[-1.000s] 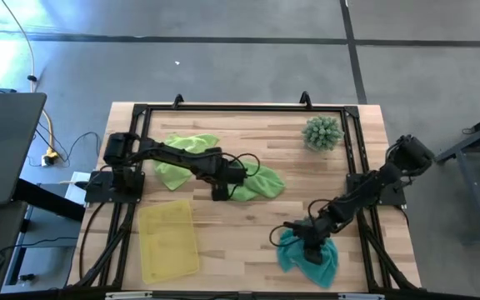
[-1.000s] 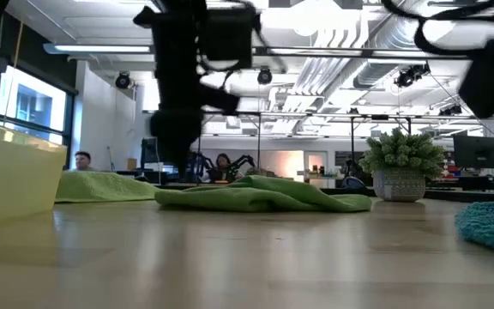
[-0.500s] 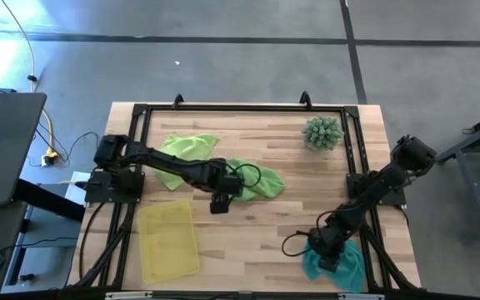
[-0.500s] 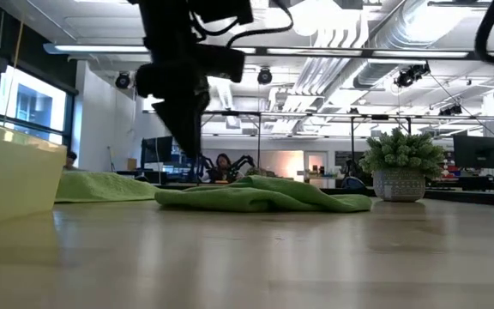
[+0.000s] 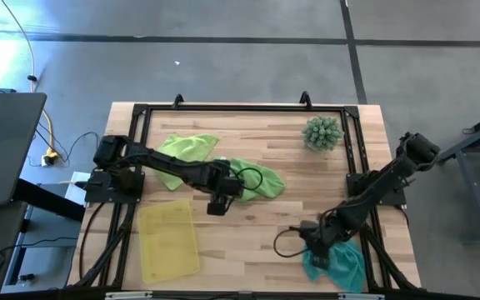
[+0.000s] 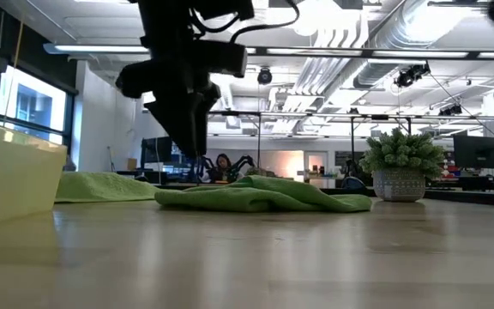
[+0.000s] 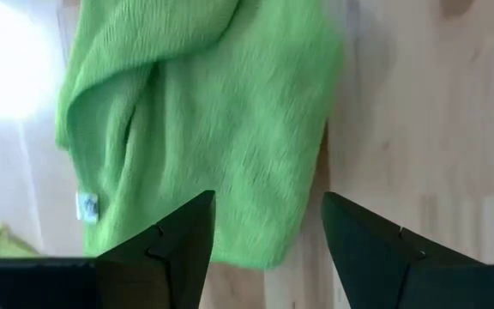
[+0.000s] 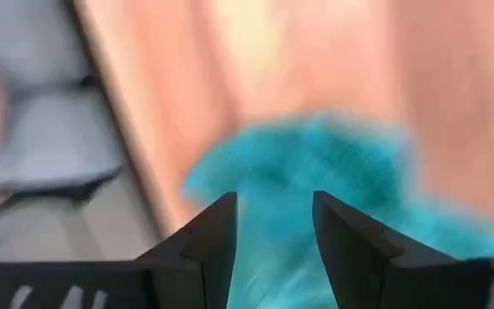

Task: Roll microfiber towels into tight, uniform cylinder then place into a basket
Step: Fold the green microfiber towel

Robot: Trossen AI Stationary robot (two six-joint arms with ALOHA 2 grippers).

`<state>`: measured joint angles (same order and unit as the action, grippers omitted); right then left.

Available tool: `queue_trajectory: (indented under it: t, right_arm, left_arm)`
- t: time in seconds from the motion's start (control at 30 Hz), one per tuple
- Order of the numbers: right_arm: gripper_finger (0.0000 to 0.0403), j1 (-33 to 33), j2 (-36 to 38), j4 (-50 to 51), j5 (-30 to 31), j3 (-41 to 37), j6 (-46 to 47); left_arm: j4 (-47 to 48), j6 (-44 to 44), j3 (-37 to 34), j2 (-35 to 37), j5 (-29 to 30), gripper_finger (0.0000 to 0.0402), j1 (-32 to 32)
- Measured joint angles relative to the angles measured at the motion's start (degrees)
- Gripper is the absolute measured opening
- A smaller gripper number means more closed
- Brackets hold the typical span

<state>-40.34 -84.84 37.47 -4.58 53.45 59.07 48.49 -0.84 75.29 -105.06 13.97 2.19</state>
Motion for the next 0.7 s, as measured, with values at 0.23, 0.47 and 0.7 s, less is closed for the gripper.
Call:
queue_trajectory:
  t: [0.23,0.47,0.7]
  right_arm:
    - [0.0147,10.63,0.02,8.28,16.28,2.23,-12.17]
    - [0.0147,25.68,-0.02,-6.99,16.96,-3.32,-26.91]
    - [0.0147,32.87,-0.13,-35.26,16.66,-11.56,-39.90]
  left_arm:
    - [4.31,-1.50,-1.66,1.93,0.33,0.0204,-1.58]
    - [4.01,-1.97,-1.53,2.30,0.35,0.0204,-1.87]
    - [7.54,-6.40,-1.46,6.01,-0.50,0.0204,-1.47]
